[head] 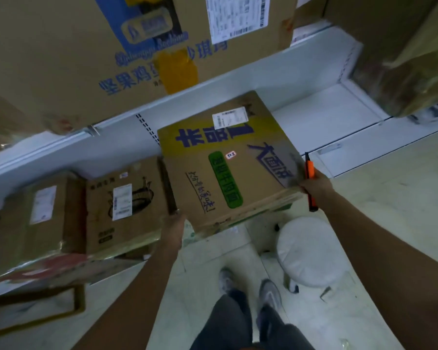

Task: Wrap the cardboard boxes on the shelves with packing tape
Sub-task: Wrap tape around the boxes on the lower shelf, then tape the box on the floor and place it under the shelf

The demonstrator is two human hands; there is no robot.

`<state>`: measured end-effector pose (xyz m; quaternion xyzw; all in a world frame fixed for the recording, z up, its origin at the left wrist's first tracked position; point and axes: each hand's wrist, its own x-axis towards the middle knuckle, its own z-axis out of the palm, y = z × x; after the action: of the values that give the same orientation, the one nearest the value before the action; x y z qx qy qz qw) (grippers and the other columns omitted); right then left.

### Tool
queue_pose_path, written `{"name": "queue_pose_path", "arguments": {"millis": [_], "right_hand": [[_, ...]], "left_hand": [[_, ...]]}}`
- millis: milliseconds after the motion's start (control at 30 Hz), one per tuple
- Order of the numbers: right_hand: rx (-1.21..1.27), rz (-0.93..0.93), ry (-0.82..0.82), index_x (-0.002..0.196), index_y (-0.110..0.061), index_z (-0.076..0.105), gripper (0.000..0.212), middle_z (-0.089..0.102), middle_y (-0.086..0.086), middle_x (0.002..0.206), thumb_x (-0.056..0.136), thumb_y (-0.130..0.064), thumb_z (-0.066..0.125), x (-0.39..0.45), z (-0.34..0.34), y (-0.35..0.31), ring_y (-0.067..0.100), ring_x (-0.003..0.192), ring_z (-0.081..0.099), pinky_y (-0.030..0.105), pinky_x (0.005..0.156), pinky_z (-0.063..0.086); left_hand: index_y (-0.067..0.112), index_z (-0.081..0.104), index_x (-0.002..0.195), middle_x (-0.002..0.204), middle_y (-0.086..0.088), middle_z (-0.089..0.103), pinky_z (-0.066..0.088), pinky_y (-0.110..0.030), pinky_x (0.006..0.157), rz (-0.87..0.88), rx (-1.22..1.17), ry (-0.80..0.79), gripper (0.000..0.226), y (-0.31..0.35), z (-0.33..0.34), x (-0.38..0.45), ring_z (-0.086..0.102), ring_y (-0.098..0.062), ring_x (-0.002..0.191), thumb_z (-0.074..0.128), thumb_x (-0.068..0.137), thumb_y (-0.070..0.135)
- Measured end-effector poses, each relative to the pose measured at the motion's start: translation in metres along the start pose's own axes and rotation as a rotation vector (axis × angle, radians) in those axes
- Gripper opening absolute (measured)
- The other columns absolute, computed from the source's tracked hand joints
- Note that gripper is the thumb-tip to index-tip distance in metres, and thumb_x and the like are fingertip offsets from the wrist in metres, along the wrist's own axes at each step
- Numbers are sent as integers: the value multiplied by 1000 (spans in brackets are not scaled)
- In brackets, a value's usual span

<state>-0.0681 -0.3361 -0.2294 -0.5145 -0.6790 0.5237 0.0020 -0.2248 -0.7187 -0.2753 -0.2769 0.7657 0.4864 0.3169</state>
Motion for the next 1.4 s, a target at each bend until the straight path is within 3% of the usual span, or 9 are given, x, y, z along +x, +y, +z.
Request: {"name": "queue_pose_path", "arguments": {"millis": [133, 333, 467, 600, 767, 967, 1100, 1300, 1400], "right_hand": [[-54, -24, -52, 131, -21, 56, 59, 66, 12, 106, 76, -29, 75, 35, 22, 24, 34, 101, 64, 51, 93, 53], [-146, -10, -84, 156, -18, 18, 103, 50, 22, 137, 70, -25, 75, 42, 26, 47, 44, 115, 59, 57, 91, 53], [-252, -121, -49, 156, -31, 19, 76, 40, 27, 148, 93, -10, 55, -17, 25, 15, 42, 102, 63, 56, 87, 54], [-337, -181, 10, 157, -36, 12, 69, 59, 17, 113, 101, -18, 49, -55, 5, -4, 31, 78, 71, 46, 72, 60], [-365, -181, 44, 158, -31, 15, 64, 59, 13, 97, 103, -20, 46, -71, -28, -6, 26, 66, 64, 30, 60, 54], [-224, -215, 76, 156, -32, 20, 61, 58, 4, 83, 103, -25, 48, -55, -70, 13, 17, 58, 55, 25, 54, 48], [-184, -218, 86, 154, -35, 29, 59, 55, -8, 74, 101, -24, 52, -17, -112, 46, 13, 54, 54, 33, 64, 53], [-94, -197, 97, 152, -29, 35, 57, 58, 10, 98, 99, -25, 54, 69, -185, 90, 25, 74, 54, 44, 76, 56], [-114, -178, 63, 144, -26, 46, 49, 59, 7, 92, 96, -20, 56, 113, -211, 125, 26, 70, 55, 34, 69, 52]], "left_hand": [[9, 51, 131, 124, -9, 55, 46, -44, 103, 173, 223, 3, 56, 28, -11, -62, 55, -35, 120, 62, 86, 41], [-8, 41, 132, 108, -25, 59, 46, -41, 70, 500, 379, 302, 40, 62, -9, -83, 60, -38, 86, 51, 97, 9], [5, 47, 135, 116, -17, 64, 47, -31, 74, 698, 392, 149, 39, 98, 10, -98, 62, -33, 94, 54, 98, 16], [14, 57, 119, 102, 2, 66, 47, -13, 64, 819, 299, -96, 21, 126, 45, -113, 65, -17, 87, 59, 98, 15], [21, 60, 102, 92, -1, 71, 56, -28, 53, 772, 248, -399, 6, 129, 89, -153, 73, -16, 66, 58, 100, 16], [23, 63, 101, 96, -9, 71, 59, -41, 62, 735, 267, -685, 11, 133, 169, -192, 74, -23, 72, 55, 101, 17], [17, 63, 102, 91, -18, 72, 57, -39, 56, 718, 298, -760, 10, 133, 250, -217, 72, -31, 70, 54, 102, 14], [8, 59, 107, 82, -14, 71, 50, -31, 57, 668, 431, -793, 11, 104, 391, -238, 72, -25, 61, 49, 103, 8], [9, 56, 105, 87, -15, 67, 50, -27, 51, 608, 516, -727, 12, 71, 448, -227, 70, -18, 55, 45, 103, 4]]}}
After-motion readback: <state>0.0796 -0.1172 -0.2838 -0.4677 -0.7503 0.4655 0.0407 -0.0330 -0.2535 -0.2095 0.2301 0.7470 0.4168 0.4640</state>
